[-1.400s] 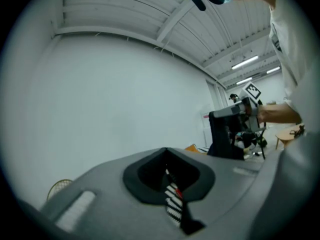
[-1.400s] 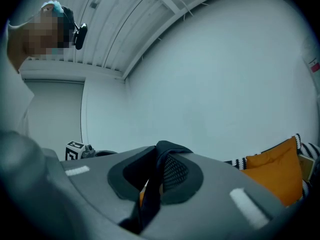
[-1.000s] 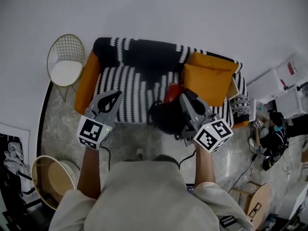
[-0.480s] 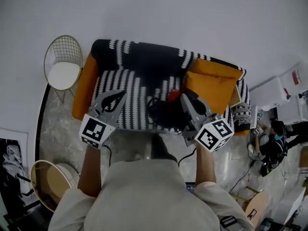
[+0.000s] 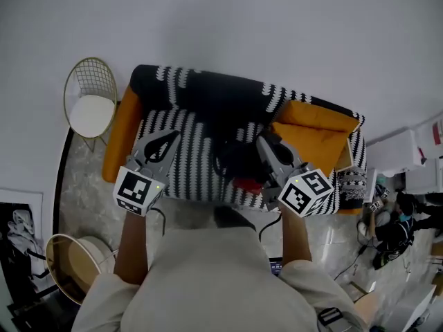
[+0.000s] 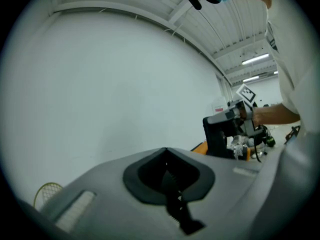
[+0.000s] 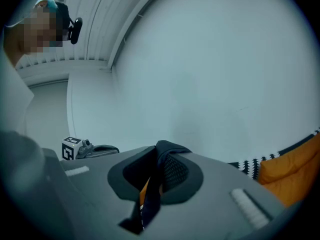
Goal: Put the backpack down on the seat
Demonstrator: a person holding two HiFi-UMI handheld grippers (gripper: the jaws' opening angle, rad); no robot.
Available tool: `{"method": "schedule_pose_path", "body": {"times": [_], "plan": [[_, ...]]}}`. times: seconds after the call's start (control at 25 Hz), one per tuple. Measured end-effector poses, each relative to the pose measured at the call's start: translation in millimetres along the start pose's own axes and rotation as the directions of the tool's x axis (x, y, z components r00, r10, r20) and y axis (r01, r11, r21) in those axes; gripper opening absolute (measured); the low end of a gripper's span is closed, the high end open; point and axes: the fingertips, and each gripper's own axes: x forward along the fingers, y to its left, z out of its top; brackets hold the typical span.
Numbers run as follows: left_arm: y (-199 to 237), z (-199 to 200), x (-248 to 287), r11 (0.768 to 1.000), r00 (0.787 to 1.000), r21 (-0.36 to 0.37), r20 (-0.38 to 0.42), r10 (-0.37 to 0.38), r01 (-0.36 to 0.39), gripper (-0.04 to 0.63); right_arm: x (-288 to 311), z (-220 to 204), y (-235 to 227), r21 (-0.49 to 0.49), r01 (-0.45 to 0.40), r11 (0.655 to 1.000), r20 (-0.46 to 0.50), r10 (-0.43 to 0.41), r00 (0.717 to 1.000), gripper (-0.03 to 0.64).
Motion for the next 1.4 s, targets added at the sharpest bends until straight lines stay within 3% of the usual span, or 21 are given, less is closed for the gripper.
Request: {"method": "schedule_pose_path", "body": {"times": [0.64, 1.2, 1.4], "plan": [[51.0, -37.5, 129.5, 0.993, 0.99, -0.079, -0.111, 0.084, -0.093, 0.003, 96.3, -5.9, -147.2, 0.093, -0.047, 0.995, -0.142, 0.06, 0.988, 0.026], [92.9, -103.0, 177.9, 0.968, 0.947, -0.124, -0.266, 0.178, -0.217, 0.003, 179.1, -71.6, -254.7, 0.17, -0.039, 0.985, -0.31, 0.091, 0.946, 0.028], [109.3, -120.1, 189.2, 0.959, 0.936, -0.148, -0.295, 0.19, -0.241, 0.003, 206.4, -73.5, -282.3, 0.163, -0.029, 0.986, -0.305, 0.079, 0.949, 0.028]]}}
